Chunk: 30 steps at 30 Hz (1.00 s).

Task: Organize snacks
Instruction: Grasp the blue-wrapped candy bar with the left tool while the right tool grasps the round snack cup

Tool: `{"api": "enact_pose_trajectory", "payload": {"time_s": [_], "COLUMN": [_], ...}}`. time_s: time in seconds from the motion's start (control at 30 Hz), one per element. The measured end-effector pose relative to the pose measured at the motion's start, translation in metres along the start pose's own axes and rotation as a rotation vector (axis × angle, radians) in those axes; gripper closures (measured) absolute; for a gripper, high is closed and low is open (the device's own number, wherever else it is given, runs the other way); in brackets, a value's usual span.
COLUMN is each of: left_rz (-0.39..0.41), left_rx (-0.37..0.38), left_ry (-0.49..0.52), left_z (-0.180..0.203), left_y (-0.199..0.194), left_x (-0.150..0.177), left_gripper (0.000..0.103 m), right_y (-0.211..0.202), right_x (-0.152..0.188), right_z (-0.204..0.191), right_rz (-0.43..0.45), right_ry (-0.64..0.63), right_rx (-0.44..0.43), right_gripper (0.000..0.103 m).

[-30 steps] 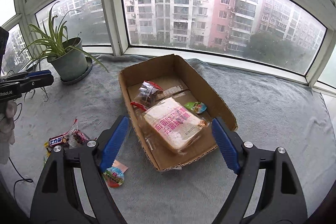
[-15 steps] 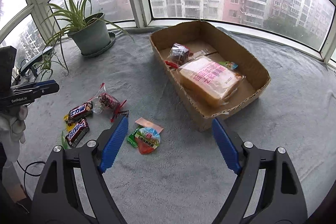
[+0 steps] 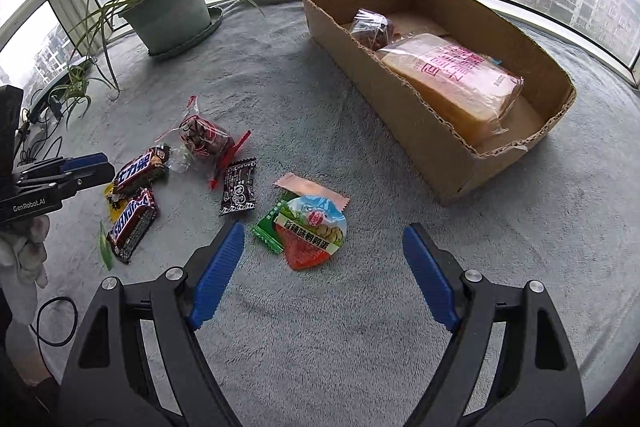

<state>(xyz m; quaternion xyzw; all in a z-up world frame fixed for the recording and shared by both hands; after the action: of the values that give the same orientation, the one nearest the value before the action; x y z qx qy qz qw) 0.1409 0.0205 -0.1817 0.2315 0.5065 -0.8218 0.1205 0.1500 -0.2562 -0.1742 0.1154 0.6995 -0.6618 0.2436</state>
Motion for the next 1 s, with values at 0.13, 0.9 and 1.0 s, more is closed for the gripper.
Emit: {"api": "enact_pose_trajectory", "payload": {"time_s": [0.13,0.9,1.0], "left_rz": [-0.01,-0.063,-0.058], "left_rx": [0.008,-0.015,-0.02], "left_ry": [0.001,0.108,0.106], "left_z": [-0.001,0.011,0.01], "left_y": [0.003,0.034,0.035], "left_x": [0.001,-0.003,-0.002], "left_gripper": [0.06,0.074,0.075], "right_y": [0.011,0.034,0.032], "right_x": [0.0,-0.004,-0.003], "right_z": [0.0,-0.017,-0.016], "right_rz": [-0.026,-0.075,-0.076], "right_ry": [0.014,-0.017,-0.017], "right_rx": [-0.001,0.005,-0.007], "right_gripper": [0.019,0.053,0.058]}}
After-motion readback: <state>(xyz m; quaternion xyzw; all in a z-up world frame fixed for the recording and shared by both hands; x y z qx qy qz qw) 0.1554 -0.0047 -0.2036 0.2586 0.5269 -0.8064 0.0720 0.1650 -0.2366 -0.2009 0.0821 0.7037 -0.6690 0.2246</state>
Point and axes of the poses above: each gripper's, at about its wrist camera, not at the fingertips, and y roughly the way its jaws point, z to its right, x to its underside, the point moved 1 cm from there along y, roughly the way its jaws point, and after that the axes turned 10 degrees about x, right-handed, at the moved point
